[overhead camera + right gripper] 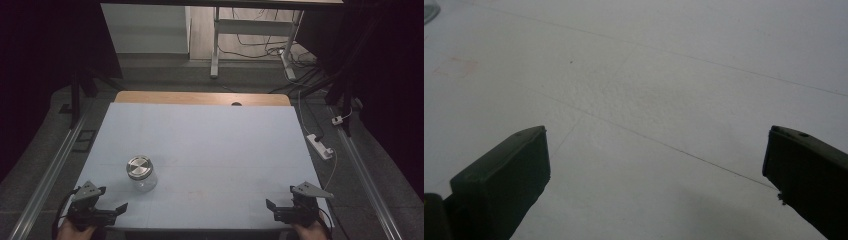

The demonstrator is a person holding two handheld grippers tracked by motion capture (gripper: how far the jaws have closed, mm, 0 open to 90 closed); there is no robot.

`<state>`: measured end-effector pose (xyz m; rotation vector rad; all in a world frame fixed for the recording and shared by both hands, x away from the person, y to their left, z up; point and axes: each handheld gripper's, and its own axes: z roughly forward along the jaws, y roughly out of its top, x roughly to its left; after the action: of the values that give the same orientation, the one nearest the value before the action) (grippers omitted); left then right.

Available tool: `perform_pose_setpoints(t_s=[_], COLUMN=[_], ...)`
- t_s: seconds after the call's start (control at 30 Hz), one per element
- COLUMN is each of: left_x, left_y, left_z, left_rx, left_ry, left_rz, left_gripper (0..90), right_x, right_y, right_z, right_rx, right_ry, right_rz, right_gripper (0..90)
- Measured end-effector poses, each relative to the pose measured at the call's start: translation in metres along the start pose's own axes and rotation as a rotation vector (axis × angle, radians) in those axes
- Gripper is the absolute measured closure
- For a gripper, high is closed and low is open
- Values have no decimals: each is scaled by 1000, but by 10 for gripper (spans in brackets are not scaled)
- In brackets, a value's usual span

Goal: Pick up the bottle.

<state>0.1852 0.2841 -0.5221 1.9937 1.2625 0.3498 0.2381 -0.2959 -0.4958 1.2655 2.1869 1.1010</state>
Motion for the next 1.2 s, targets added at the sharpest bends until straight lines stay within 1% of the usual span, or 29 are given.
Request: perform_pose_setpoints(t_s=[0.17,0.3,0.67,0.8,0.9,0.97,1.03,1.17,1.2], left_x=[0,-1,-1,0,1,2,1,-1,-2], left_y=[0,0,1,1,1,1,1,4,5], left_z=[0,1,1,1,0,0,0,-1,-1], left_rx=[7,10,15,9,8,8,6,-9,-16], left_ry=[1,-1,-15,-22,-25,-29,-30,-29,-33], left_rz=[8,12,19,15,9,5,6,20,30], left_gripper=[8,4,0,0,0,0,0,0,0], right_x=[3,3,4,5,5,4,3,3,3], right_y=[0,1,1,1,1,1,1,1,1], right_z=[1,1,2,2,2,2,2,2,2], right_rx=[12,13,19,21,21,22,21,20,20], right_ry=[0,5,2,4,6,-2,2,2,1], right_rz=[-27,-30,-42,-48,-48,-36,-31,-28,-28], right_gripper=[0,0,0,0,0,0,0,0,0])
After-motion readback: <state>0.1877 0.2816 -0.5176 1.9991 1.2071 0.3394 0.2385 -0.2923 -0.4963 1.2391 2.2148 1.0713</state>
